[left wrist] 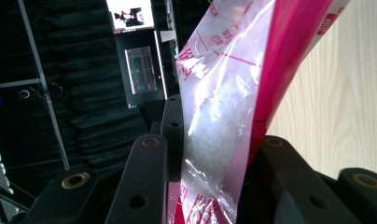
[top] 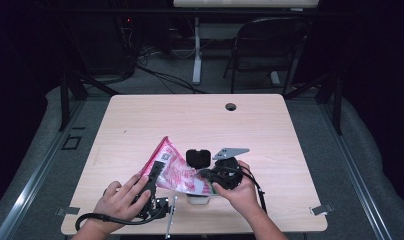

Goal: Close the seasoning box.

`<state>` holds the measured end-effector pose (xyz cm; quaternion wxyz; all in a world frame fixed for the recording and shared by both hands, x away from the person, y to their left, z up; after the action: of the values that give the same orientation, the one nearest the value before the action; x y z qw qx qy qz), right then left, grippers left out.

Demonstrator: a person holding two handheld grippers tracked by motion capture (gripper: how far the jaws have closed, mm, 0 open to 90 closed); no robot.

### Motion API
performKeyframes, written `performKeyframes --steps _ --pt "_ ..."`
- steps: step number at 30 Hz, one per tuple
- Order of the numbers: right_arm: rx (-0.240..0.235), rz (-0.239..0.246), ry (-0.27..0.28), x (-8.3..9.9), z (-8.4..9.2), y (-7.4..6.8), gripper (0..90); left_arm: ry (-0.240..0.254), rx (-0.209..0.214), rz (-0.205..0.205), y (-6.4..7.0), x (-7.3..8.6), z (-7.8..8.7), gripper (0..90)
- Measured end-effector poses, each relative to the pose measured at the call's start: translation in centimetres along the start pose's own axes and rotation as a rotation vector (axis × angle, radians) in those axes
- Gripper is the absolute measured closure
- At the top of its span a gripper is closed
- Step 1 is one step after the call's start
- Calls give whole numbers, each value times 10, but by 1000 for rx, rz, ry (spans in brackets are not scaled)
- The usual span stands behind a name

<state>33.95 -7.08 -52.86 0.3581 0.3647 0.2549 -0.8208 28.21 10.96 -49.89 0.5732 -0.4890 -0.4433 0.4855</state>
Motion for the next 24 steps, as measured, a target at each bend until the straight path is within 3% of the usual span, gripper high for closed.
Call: performKeyframes --steps 24 --pt "-1 -1 4 0 0 1 900 6 -5 0 -2 -2 0 740"
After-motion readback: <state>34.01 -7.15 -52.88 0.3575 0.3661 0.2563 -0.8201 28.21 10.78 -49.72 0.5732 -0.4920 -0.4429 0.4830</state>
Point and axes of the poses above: each handheld gripper's, and its own axes: z roughly backward along the jaws, x roughly out of its underside, y roughly to its right, the point moved 6 cm from there along -z, roughly forward along the jaws, and after that the axes turned 6 degrees about z, right-handed, at the moved point
